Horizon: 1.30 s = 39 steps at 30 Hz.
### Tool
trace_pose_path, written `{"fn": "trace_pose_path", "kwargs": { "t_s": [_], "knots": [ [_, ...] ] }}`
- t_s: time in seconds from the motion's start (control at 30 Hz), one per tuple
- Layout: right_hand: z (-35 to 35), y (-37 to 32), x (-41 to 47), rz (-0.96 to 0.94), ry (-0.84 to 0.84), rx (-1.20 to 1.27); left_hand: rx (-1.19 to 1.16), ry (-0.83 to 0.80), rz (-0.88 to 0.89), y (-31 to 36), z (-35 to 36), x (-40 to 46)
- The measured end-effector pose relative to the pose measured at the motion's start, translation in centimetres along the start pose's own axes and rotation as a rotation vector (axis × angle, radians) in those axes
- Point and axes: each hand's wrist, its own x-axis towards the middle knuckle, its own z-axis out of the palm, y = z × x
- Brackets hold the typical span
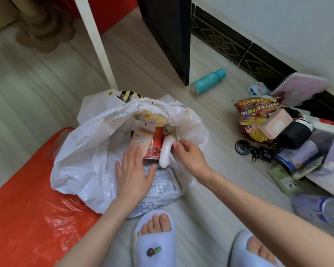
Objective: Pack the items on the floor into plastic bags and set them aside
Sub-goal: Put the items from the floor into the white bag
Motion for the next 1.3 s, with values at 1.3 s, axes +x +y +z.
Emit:
{"fn": "trace_pose_path", "kwargs": {
  "t_s": [1.3],
  "knots": [
    [-22.8,5.5,4.5,-0.400,0.639,-0.816,0.123,-0.019,0.361,22.5,1.9,24.7]
  ]
}}
